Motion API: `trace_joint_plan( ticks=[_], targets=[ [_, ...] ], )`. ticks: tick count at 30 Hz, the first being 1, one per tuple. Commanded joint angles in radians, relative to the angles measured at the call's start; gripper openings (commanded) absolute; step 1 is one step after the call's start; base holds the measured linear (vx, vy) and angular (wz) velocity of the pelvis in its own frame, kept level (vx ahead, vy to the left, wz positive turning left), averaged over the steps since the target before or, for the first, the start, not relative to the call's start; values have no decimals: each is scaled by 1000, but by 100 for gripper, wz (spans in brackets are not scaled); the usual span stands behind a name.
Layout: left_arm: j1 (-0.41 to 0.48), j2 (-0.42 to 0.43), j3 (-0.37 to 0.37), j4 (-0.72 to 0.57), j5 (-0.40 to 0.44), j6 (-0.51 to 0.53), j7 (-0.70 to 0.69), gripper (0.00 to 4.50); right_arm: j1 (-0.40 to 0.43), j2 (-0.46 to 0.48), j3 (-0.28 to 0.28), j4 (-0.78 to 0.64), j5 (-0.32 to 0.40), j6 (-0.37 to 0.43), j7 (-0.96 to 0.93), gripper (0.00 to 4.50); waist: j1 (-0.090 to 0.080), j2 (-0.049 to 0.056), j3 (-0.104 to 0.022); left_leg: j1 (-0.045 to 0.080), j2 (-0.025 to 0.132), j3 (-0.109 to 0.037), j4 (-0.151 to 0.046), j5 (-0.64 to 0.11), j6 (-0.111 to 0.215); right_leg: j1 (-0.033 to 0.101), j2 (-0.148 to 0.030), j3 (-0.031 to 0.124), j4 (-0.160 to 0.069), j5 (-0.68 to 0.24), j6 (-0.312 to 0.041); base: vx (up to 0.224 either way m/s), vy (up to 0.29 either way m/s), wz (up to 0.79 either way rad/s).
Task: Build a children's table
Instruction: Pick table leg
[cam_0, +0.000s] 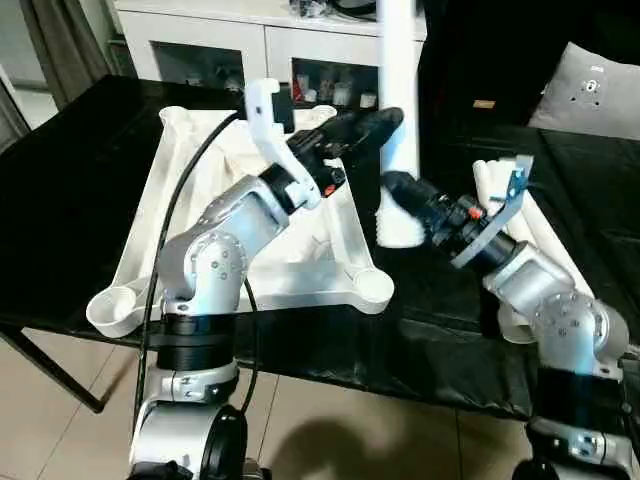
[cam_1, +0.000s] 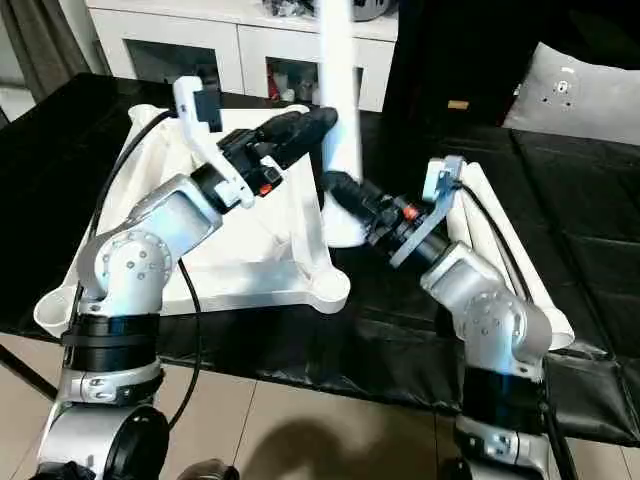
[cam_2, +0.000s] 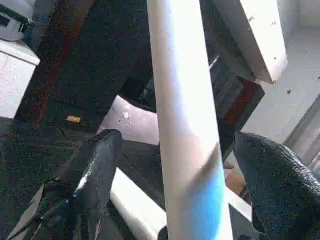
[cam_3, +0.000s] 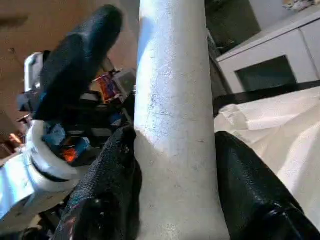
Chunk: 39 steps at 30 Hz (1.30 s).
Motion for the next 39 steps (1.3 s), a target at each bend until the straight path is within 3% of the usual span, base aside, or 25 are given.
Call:
trace_joint_plan(
  ticks=[1, 4, 5, 6, 8, 11, 15, 16, 19, 22, 23, 29, 39],
  targets=[
    [-6, -9, -13, 6, -6, 11, 22, 403, 7, -10, 12, -28, 15, -18, 20, 193, 4, -15, -69, 15, 23, 3, -56, -60, 39, 49, -66, 35, -76, 54, -202, 0, 0, 0],
    [-3, -21, -12, 5, -17, -4, 33, 403, 23, -19, 40, -46, 11, -30, 40, 193, 4, -17, -68, 14, 24, 2, -56, -63, 34, 51, -67, 35, -77, 52, -200, 0, 0, 0],
    [-4, -22, -12, 6, -15, -10, 34, 385, 27, -24, 52, -49, 4, -37, 43, 193, 5, -17, -69, 14, 25, 2, -56, -61, 34, 50, -67, 35, -77, 54, -198, 0, 0, 0],
    [-5, -22, -14, 7, -9, -18, 36, 374, 28, -29, 63, -49, -13, -52, 42, 193, 5, -12, -68, 14, 25, 1, -57, -64, 33, 49, -67, 35, -77, 53, -196, 0, 0, 0],
    [-9, -23, -19, 12, 19, -49, 43, 366, 29, -37, 101, -47, -73, -109, 34, 193, 4, -12, -67, 13, 24, 1, -57, -71, 26, 49, -67, 35, -79, 42, -188, 0, 0, 0],
    [-12, -22, -25, 16, 38, -73, 51, 339, 34, -43, 135, -55, -108, -148, 43, 193, 2, -12, -67, 14, 25, 0, -58, -83, 15, 48, -66, 36, -81, 32, -180, 0, 0, 0],
    [-17, -13, -75, 27, 157, -149, 126, 319, 23, -9, 188, -41, -201, -255, -25, 193, 0, -12, -68, 13, 27, -2, -59, -78, 18, 48, -66, 36, -79, 51, -169, 0, 0, 0],
    [-17, -16, -85, 27, 183, -173, 144, 293, 16, 1, 197, -28, -227, -289, -46, 193, -1, -11, -68, 14, 27, -3, -59, -80, 16, 47, -67, 35, -78, 53, -169, 0, 0, 0],
    [-11, -11, -127, 18, 228, -209, 157, 277, 11, 9, 227, -4, -283, -366, -74, 193, -2, -12, -68, 14, 26, -2, -59, -83, 11, 48, -66, 36, -78, 62, -170, 0, 0, 0],
    [-6, 4, -161, 14, 260, -227, 148, 240, 9, 19, 227, 5, -290, -387, -84, 193, -2, -10, -68, 15, 26, -2, -59, -87, 17, 47, -64, 36, -76, 66, -173, 0, 0, 0],
    [-4, 8, -174, 12, 272, -234, 144, 236, 7, 23, 228, 13, -294, -398, -88, 193, -3, -14, -68, 14, 27, -2, -60, -86, 21, 47, -65, 36, -76, 72, -174, 0, 0, 0],
    [5, 15, -200, 5, 301, -255, 141, 205, 2, 33, 232, 47, -315, -450, -108, 193, -4, -13, -67, 14, 26, -1, -59, -89, 24, 47, -67, 37, -76, 67, -182, 0, 0, 0],
    [10, 7, -191, 16, 285, -260, 151, 190, 14, 15, 263, 59, -353, -465, -130, 193, -5, -11, -68, 14, 26, -1, -57, -85, 29, 47, -64, 37, -74, 90, -189, 0, 0, 0]
  ],
)
